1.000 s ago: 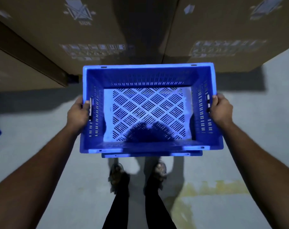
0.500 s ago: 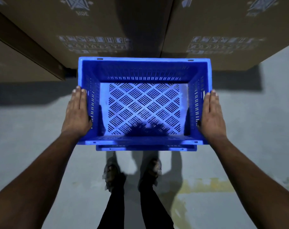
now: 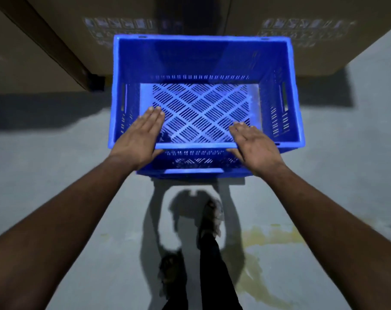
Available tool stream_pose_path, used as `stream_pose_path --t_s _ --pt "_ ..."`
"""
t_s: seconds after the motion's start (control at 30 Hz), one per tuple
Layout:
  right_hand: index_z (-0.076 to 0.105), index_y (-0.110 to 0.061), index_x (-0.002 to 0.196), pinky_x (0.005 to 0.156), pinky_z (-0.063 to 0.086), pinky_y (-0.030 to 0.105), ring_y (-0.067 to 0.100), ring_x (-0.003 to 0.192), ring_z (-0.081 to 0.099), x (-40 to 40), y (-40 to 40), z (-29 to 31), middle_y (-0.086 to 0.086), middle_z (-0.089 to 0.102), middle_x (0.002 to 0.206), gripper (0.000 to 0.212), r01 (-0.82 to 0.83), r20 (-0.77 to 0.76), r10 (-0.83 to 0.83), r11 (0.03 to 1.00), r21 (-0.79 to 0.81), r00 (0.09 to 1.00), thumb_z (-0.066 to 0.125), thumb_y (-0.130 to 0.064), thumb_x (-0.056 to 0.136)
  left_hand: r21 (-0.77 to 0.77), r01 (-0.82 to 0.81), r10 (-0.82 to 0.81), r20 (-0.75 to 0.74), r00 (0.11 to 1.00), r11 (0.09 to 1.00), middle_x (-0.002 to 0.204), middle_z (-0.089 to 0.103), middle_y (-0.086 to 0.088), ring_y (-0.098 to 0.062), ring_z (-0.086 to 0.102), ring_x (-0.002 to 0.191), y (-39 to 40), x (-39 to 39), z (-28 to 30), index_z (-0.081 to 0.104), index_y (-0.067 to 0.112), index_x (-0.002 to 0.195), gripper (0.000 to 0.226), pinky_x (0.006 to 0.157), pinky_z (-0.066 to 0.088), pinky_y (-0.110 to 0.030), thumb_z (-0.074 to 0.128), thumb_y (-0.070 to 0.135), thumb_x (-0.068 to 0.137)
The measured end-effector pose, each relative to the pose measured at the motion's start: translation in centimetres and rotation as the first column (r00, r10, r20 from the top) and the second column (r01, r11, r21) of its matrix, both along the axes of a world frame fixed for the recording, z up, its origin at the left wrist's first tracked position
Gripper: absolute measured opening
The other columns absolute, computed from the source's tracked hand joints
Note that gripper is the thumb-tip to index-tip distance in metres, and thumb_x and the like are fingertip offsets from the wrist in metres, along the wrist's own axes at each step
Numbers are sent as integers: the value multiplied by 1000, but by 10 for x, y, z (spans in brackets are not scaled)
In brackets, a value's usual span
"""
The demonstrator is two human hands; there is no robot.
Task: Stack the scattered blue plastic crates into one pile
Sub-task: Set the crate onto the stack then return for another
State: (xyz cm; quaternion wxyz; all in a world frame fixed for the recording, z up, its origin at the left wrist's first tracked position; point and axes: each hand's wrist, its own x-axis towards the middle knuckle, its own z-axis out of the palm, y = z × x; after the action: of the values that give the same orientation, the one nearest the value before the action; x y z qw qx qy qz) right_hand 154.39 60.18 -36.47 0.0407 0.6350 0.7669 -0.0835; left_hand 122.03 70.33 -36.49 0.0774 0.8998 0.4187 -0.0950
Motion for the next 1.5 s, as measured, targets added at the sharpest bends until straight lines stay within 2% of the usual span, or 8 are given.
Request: stream_pose_path --t_s 0.63,0.73,0.83,0.93,1.07,1.2,1.3,1.5 --pt "28 4 151 118 28 49 36 143 37 -6 -17 -13 23 39 153 67 32 60 -50 962 270 997 49 -33 100 240 -192 169 115 979 952 166 -2 -15 -29 -4 154 -36 0 -2 0 3 158 98 124 4 -47 45 59 90" --pt "43 4 143 94 50 51 38 123 59 -9 -24 -19 25 59 134 57 14 64 -33 962 274 997 52 -31 99 127 -177 171 57 984 976 165 17 -15 -30 17 152 -31 0 2 11 10 159 87 119 22 -45 46 56 93" --pt "57 -6 99 52 43 38 36 60 62 -3 -24 -12 15 62 70 45 17 149 -54 971 238 987 45 -49 96 88 -214 225 -149 963 973 122 66 -17 -39 60 109 -33 -5 6 51 29 140 67 78 45 -42 31 69 90" --pt "49 -10 77 49 27 30 24 45 36 2 -25 -8 10 44 51 61 25 180 -70 971 239 981 29 -65 93 91 -193 207 -186 960 977 104 70 -12 -37 63 95 -31 -3 8 63 31 123 73 71 45 -38 23 78 83" --pt "50 -11 74 49 27 27 25 42 38 0 -33 -13 4 35 51 60 3 176 -47 970 241 983 35 -66 92 63 -216 221 -97 970 974 135 61 -9 -35 58 118 -38 -7 10 54 24 137 72 89 50 -45 35 72 88" --pt "50 -11 81 48 31 30 30 46 47 4 -37 -11 9 50 59 73 47 155 -80 977 207 985 15 -75 91 12 -214 214 36 976 977 160 34 -5 -24 31 147 -52 -9 1 38 17 150 87 115 34 -47 37 76 85" --pt "52 -8 100 52 40 38 34 64 57 8 -49 -13 11 59 82 62 39 118 -76 957 288 990 33 -67 97 36 -210 207 75 975 977 165 16 -10 -25 13 153 -50 -9 0 16 10 158 103 123 16 -45 33 79 83" --pt "32 -1 149 115 29 52 35 143 36 19 -39 -16 22 38 154 91 156 71 -173 968 199 982 30 -72 92 123 -304 292 106 950 945 166 1 -15 -27 -1 154 -71 -4 -11 1 3 158 99 125 4 -44 31 72 92"
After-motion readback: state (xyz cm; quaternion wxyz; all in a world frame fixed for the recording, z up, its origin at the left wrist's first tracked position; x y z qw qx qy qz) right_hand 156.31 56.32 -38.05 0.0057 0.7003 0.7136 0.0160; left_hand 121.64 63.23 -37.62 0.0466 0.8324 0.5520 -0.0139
